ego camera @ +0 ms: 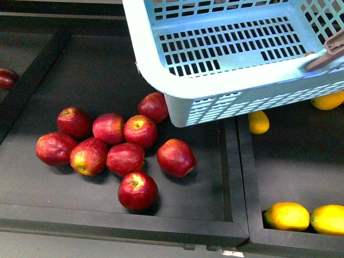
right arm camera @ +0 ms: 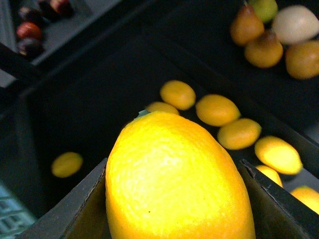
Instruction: Pick lemon and mango into basket
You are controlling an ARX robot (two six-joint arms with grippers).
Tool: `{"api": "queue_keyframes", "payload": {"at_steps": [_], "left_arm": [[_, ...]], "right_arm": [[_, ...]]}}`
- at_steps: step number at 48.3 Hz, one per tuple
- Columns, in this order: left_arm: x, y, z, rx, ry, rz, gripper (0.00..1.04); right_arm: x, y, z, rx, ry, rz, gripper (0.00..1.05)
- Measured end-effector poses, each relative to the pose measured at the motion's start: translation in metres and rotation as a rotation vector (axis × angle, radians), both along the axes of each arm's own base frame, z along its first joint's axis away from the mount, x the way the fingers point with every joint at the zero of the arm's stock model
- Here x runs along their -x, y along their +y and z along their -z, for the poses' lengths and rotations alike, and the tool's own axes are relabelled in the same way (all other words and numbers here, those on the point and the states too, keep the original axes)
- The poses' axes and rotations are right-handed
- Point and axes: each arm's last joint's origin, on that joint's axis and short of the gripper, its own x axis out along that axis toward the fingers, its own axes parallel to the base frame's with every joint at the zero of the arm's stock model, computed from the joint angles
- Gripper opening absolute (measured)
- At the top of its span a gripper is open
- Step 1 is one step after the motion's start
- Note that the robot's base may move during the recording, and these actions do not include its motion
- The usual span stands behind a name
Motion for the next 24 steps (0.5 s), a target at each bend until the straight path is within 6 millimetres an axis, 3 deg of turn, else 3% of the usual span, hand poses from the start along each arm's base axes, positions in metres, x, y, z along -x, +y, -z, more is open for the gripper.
{"api": "queue_keyframes", "payload": {"at_steps": [4,10,24], "left_arm": [[0.000,0.000,0.000,0.000,0.000,0.000,0.07],[0.000,0.000,0.000,0.000,0.000,0.000,0.07],[0.000,0.000,0.000,0.000,0.000,0.001,0.07]], "right_arm": [[0.010,0.024,-0.039,0.020,-0.091,-0.054,0.66],[0.012,0.053,-0.063,0.001,-0.164,-0.112,0.66],[-0.011,0.127,-0.076,-0.007,-0.190,-0.267,0.66]]}}
